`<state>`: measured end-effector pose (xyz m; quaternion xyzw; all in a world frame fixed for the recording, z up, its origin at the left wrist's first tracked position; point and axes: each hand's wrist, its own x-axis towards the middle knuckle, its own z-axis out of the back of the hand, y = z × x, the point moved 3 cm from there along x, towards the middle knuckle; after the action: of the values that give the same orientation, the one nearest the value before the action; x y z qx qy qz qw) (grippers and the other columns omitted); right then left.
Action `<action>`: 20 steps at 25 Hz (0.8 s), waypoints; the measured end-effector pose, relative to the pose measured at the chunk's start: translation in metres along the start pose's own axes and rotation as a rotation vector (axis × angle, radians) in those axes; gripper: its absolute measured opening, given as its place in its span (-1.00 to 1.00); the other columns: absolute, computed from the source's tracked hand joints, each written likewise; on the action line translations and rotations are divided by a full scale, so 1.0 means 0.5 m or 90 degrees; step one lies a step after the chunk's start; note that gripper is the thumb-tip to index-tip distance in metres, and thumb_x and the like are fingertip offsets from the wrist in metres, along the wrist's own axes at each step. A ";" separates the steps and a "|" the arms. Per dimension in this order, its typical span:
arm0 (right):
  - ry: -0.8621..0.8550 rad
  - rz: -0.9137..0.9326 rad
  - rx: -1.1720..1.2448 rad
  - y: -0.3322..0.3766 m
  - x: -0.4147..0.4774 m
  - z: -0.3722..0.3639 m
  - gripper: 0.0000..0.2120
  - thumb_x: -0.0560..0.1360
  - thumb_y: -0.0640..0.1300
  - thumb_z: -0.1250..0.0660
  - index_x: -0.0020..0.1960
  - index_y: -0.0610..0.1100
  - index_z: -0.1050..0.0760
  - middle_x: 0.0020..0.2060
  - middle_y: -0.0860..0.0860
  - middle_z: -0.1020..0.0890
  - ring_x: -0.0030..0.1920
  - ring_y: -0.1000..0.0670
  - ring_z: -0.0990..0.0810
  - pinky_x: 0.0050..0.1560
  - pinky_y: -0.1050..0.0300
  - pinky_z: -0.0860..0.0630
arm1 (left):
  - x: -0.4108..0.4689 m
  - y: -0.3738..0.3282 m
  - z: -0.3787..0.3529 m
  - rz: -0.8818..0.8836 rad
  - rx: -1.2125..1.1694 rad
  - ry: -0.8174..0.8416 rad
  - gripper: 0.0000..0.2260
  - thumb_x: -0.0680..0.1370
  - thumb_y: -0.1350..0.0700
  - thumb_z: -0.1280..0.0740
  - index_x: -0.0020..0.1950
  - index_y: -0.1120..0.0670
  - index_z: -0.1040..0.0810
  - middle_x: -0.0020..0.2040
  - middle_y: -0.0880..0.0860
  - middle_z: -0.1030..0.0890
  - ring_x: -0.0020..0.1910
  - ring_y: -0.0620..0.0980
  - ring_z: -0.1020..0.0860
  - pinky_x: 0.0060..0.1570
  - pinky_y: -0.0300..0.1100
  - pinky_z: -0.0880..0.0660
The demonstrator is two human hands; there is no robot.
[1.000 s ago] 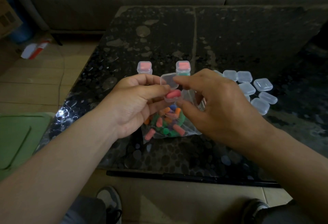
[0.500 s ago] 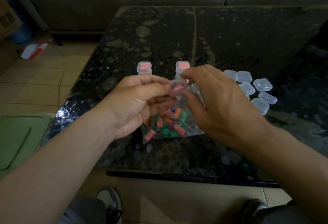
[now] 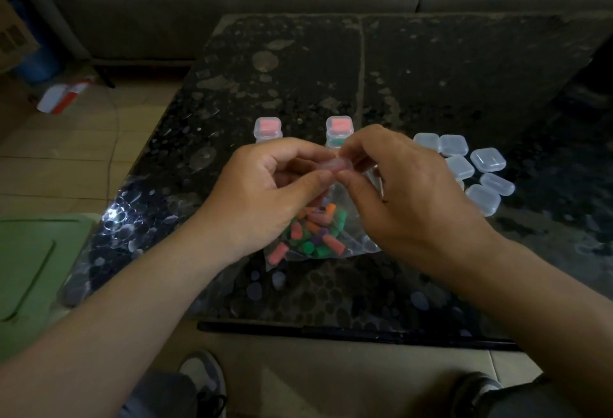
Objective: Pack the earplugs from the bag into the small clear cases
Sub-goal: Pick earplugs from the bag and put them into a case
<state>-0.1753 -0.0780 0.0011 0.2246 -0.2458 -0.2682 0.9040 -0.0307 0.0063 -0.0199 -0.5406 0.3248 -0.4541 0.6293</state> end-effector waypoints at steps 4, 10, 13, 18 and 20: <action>0.010 -0.002 0.000 0.000 -0.001 -0.002 -0.87 0.57 -0.05 -0.30 0.11 -0.01 -0.49 -0.08 0.12 -0.52 -0.11 0.13 -0.47 -0.15 0.27 -0.47 | 0.003 0.005 0.005 -0.017 0.030 -0.006 -0.84 0.55 0.28 -0.44 0.08 0.09 -0.71 -0.04 0.11 -0.74 -0.08 -0.01 -0.73 -0.12 -0.19 -0.65; 0.002 -0.013 -0.029 -0.007 -0.004 -0.011 -0.87 0.58 -0.11 -0.34 0.13 0.00 -0.50 -0.06 0.07 -0.52 -0.10 0.10 -0.48 -0.17 0.27 -0.46 | 0.000 -0.002 -0.001 -0.010 0.030 -0.016 -0.83 0.54 0.29 -0.47 0.04 0.04 -0.73 -0.03 -0.02 -0.77 0.00 -0.08 -0.73 0.03 -0.18 -0.66; -0.029 -0.016 -0.046 -0.006 -0.006 -0.013 -0.84 0.58 -0.14 -0.36 0.15 -0.01 -0.53 -0.06 0.03 -0.56 -0.10 0.05 -0.52 -0.17 0.10 -0.55 | 0.000 -0.004 -0.003 -0.008 0.021 -0.043 -0.84 0.53 0.27 -0.48 0.05 0.04 -0.73 -0.05 -0.04 -0.77 -0.04 -0.10 -0.74 -0.02 -0.19 -0.67; -0.070 -0.025 -0.042 -0.006 -0.008 -0.013 -0.83 0.55 -0.17 -0.40 0.13 -0.04 -0.58 -0.08 0.01 -0.61 -0.12 0.04 -0.57 -0.17 0.08 -0.59 | -0.001 0.001 -0.014 -0.010 0.017 -0.108 -0.79 0.53 0.29 -0.49 0.03 -0.01 -0.71 -0.09 -0.07 -0.76 -0.11 -0.08 -0.74 -0.15 -0.23 -0.66; -0.066 -0.049 -0.045 -0.008 -0.008 -0.013 -0.81 0.56 -0.15 -0.38 0.17 -0.04 -0.59 -0.05 0.03 -0.63 -0.10 0.08 -0.57 -0.15 0.25 -0.54 | 0.000 -0.001 -0.018 -0.018 0.015 -0.125 -0.76 0.53 0.32 -0.48 0.01 -0.04 -0.69 -0.10 -0.07 -0.75 -0.09 -0.14 -0.73 -0.13 -0.32 -0.62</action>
<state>-0.1761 -0.0767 -0.0075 0.1875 -0.2736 -0.3228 0.8864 -0.0388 0.0030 -0.0213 -0.5793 0.2488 -0.4114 0.6583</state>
